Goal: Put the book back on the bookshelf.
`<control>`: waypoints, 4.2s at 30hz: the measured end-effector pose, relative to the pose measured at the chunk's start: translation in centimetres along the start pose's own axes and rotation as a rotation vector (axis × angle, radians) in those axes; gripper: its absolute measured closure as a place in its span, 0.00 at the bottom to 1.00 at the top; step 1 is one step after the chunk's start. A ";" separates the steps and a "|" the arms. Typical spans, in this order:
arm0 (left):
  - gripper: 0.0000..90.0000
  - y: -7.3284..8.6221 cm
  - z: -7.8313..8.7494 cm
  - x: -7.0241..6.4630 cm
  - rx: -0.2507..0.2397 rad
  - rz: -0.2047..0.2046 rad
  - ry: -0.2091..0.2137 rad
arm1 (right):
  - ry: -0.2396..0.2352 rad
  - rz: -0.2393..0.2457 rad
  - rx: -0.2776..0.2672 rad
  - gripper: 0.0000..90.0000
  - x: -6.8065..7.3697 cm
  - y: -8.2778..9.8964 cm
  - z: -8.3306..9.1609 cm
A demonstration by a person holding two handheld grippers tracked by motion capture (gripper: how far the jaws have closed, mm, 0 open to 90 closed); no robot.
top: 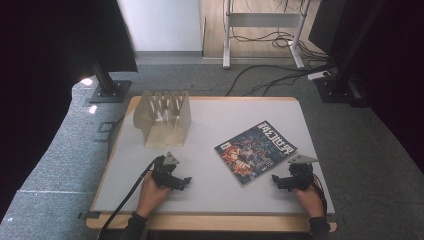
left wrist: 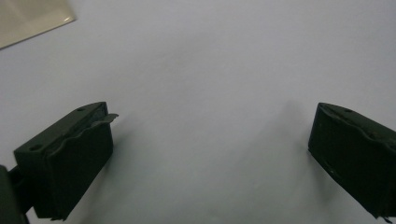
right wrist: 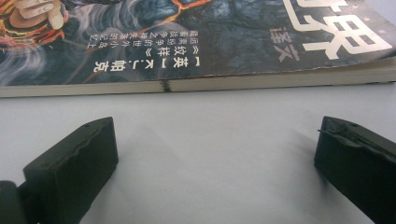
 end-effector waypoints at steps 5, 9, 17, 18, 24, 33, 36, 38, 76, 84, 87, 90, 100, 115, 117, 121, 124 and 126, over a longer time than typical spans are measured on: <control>0.00 -1.0 -0.4 -0.2 0.024 -0.036 -0.004 | -0.006 -0.003 0.009 0.00 0.0 -0.1 0.0; 0.00 -2.1 -0.5 -0.4 0.010 -0.043 0.042 | -0.014 -0.006 0.010 0.00 -0.1 -0.3 0.1; 0.00 -5.5 -1.8 -0.3 -0.014 -0.079 0.091 | -0.010 0.001 -0.022 0.00 -0.4 -1.3 0.5; 0.00 -5.5 -1.8 -0.3 -0.014 -0.079 0.091 | -0.010 0.001 -0.022 0.00 -0.4 -1.3 0.5; 0.00 -8.3 -2.6 -0.7 -0.019 -0.136 0.100 | -0.015 0.001 -0.040 0.00 -0.9 -2.4 0.7; 0.00 -11.9 -4.4 -1.2 -0.024 -0.164 0.146 | -0.016 -0.005 -0.048 0.00 -1.6 -3.8 0.4; 0.00 -12.8 -5.2 -1.3 -0.020 -0.174 0.146 | -0.003 0.007 -0.037 0.00 -1.9 -4.3 0.1; 0.00 -13.4 -5.7 -1.5 -0.021 -0.178 0.145 | 0.006 0.010 -0.032 0.00 -2.4 -4.8 -0.4; 0.00 -12.3 -10.3 -2.7 0.050 -0.165 0.216 | -0.090 -0.019 0.046 0.00 -3.4 -5.2 -3.8; 0.00 -9.2 -7.4 -3.0 0.046 -0.161 0.215 | -0.091 -0.010 0.044 0.00 0.7 -3.9 -3.2; 0.00 -8.2 -6.4 -3.1 0.054 -0.160 0.214 | -0.092 0.000 0.041 0.00 2.1 -3.5 -2.9; 0.00 -7.1 -5.4 -3.4 0.053 -0.156 0.213 | -0.081 0.028 0.042 0.00 3.4 -3.2 -2.6; 0.00 -6.1 -4.7 -3.9 0.032 -0.139 0.201 | -0.089 0.065 0.016 0.02 4.1 -2.1 -1.1; 0.00 -4.8 -3.1 -7.1 0.051 -0.155 0.209 | -0.063 0.106 0.057 0.00 3.3 -0.2 0.0; 0.00 -4.6 -2.9 -7.3 0.054 -0.160 0.213 | -0.065 0.101 0.056 0.00 3.2 -0.6 0.0; 0.00 -4.4 -2.6 -7.3 0.073 -0.191 0.242 | -0.060 0.118 0.084 0.00 3.0 -1.2 -0.4; 0.00 -4.4 -2.2 -6.9 0.080 -0.216 0.267 | -0.064 0.103 0.079 0.00 2.9 -1.5 -0.8; 0.00 -4.3 -1.8 -6.3 0.073 -0.225 0.232 | -0.067 0.083 0.075 0.00 2.7 -1.7 -1.2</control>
Point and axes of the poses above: each handheld gripper's, and its own axes: z roughly backward along the jaws, y roughly out of its underside, x roughly to its left, the point moved 3 cm from there along -z, roughly forward along the jaws, and after that the axes turned 8 degrees about -z, right-handed, at the moved point
